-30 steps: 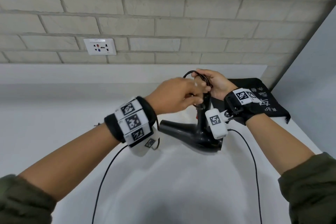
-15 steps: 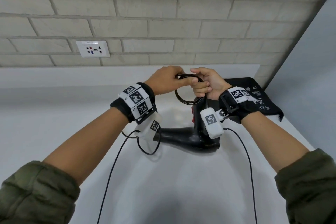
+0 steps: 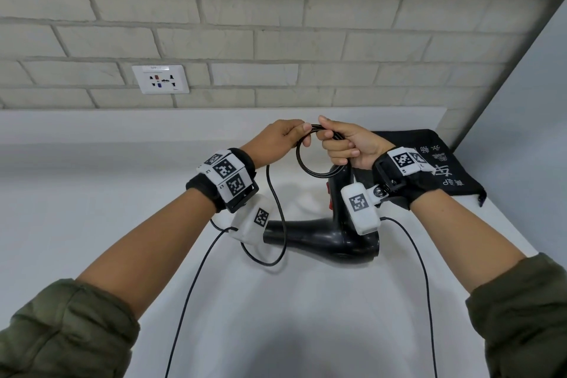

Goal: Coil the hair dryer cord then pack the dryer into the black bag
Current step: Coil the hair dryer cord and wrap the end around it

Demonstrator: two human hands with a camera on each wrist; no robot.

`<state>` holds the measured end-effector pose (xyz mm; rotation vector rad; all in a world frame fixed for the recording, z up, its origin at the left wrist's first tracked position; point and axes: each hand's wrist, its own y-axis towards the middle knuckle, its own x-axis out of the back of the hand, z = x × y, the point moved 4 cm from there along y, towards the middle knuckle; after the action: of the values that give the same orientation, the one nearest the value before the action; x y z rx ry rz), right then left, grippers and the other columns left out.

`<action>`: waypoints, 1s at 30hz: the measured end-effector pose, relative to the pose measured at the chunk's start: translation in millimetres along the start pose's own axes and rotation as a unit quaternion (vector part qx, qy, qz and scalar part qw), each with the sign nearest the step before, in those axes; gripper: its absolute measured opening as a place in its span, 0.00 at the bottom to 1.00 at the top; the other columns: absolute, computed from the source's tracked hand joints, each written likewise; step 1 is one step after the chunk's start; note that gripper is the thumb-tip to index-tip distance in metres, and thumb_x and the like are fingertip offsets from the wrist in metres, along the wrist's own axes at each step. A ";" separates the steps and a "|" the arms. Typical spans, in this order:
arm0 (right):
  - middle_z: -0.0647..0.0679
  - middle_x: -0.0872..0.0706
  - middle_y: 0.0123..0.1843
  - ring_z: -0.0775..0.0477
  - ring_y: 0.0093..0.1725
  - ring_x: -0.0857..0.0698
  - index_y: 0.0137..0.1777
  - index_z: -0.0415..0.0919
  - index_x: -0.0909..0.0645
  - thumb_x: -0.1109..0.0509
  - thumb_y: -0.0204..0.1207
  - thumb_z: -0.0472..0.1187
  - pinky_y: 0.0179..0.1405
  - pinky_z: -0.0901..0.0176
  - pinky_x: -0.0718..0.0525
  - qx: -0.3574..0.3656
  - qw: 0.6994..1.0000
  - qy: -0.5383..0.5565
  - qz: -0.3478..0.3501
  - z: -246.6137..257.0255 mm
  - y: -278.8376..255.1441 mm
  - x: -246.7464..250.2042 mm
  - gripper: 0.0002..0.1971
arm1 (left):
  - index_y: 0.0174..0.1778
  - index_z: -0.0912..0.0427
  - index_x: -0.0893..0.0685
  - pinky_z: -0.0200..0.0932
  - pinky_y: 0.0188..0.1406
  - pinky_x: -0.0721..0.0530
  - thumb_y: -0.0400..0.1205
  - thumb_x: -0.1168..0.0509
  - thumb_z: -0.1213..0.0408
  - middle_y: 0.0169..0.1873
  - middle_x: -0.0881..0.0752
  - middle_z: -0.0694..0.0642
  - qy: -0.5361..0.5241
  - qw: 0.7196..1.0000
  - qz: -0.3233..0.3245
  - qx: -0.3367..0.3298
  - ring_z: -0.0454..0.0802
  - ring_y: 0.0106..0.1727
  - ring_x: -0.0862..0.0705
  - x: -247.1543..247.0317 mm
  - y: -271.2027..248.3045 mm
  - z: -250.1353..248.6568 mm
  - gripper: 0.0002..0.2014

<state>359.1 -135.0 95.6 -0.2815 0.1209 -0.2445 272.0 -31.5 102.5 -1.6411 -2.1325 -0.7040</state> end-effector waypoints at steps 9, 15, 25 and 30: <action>0.58 0.38 0.09 0.59 0.06 0.40 0.21 0.49 0.28 0.52 0.83 0.49 0.11 0.69 0.36 0.009 0.998 0.059 0.003 -4.0 5.8 6.2 0.27 | 0.38 0.54 0.21 0.27 0.17 0.40 0.86 0.47 0.58 0.22 0.38 0.49 -0.133 0.990 -0.040 0.036 0.37 0.16 0.39 -6.7 -1.4 8.0 0.14; 0.57 0.38 0.09 0.59 0.07 0.39 0.21 0.50 0.28 0.28 0.60 0.54 0.09 0.69 0.35 0.064 0.990 0.124 -0.026 -5.8 -4.1 32.5 0.15 | 0.58 0.52 0.23 0.38 0.48 0.19 0.79 0.35 0.63 0.36 0.19 0.48 -0.242 0.957 0.026 0.159 0.41 0.32 0.17 -15.9 -44.5 43.4 0.12; 0.56 0.42 0.10 0.54 0.12 0.48 0.22 0.48 0.27 0.21 0.45 0.49 0.11 0.67 0.37 0.113 0.972 0.196 -0.067 -16.1 -18.2 69.7 0.16 | 0.47 0.51 0.18 0.33 0.32 0.27 0.80 0.35 0.64 0.28 0.22 0.54 -0.079 0.977 -0.188 0.067 0.44 0.28 0.23 19.0 -117.1 65.0 0.04; 0.56 0.38 0.10 0.55 0.11 0.47 0.22 0.48 0.26 0.30 0.55 0.46 0.11 0.68 0.37 0.107 0.975 0.187 -0.060 -9.9 -8.7 50.8 0.08 | 0.46 0.49 0.10 0.32 0.25 0.32 0.79 0.43 0.49 0.29 0.21 0.47 0.284 0.940 -0.143 -0.122 0.40 0.32 0.21 17.3 -108.2 25.7 0.16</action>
<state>404.7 -158.6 84.5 -0.0257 0.4480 -0.4272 163.5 -24.7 73.2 -1.0445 -1.9098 -1.3887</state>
